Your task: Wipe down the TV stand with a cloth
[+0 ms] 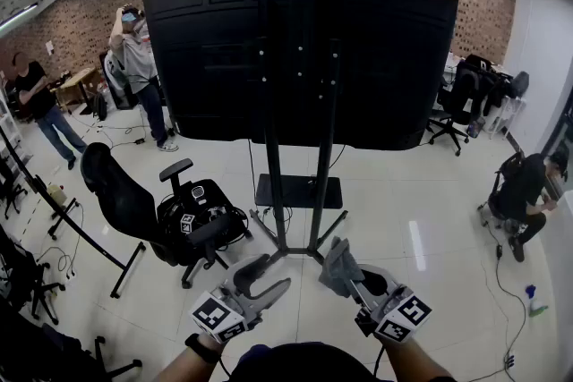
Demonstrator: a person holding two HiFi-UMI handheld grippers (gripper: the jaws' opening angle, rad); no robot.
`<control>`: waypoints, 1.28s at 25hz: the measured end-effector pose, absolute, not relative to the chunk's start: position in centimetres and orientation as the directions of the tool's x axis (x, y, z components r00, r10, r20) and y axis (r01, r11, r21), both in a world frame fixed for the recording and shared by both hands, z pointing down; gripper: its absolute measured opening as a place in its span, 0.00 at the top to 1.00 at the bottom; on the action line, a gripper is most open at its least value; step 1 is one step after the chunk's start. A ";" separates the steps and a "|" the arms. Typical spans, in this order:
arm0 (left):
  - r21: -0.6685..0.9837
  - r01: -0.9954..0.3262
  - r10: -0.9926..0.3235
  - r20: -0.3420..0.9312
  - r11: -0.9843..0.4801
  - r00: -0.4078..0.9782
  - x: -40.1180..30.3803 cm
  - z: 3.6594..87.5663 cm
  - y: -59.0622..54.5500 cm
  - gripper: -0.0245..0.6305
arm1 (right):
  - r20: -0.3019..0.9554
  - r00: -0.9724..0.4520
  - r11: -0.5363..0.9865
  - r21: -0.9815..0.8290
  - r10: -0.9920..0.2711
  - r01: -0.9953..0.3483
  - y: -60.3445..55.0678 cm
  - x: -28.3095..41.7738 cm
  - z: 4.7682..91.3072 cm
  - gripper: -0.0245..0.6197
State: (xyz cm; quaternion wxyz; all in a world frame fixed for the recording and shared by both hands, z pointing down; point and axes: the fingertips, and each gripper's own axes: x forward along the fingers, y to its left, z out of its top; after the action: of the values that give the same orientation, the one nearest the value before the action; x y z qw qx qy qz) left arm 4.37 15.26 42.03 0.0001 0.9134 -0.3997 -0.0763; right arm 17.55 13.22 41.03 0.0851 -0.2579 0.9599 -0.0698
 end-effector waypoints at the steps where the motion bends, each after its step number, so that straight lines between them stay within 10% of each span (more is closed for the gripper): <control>1: 0.061 -0.731 -0.731 -0.139 -0.680 0.668 4.6 42.0 15.3 0.50 | -0.128 -0.852 0.857 -0.176 -0.507 -0.484 13.1 17.8 41.0 0.95; 32: 0.031 -0.632 -0.627 -0.174 -0.774 0.759 -6.8 39.0 -7.4 0.50 | -0.169 -0.771 0.789 -0.138 -0.614 -0.599 -9.2 6.8 37.6 0.95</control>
State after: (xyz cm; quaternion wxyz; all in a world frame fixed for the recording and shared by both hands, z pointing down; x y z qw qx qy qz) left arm -6.75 -7.45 39.01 -0.0147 0.9378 -0.3358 -0.0874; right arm 6.80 -9.22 37.56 0.1029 -0.3226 0.9402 -0.0380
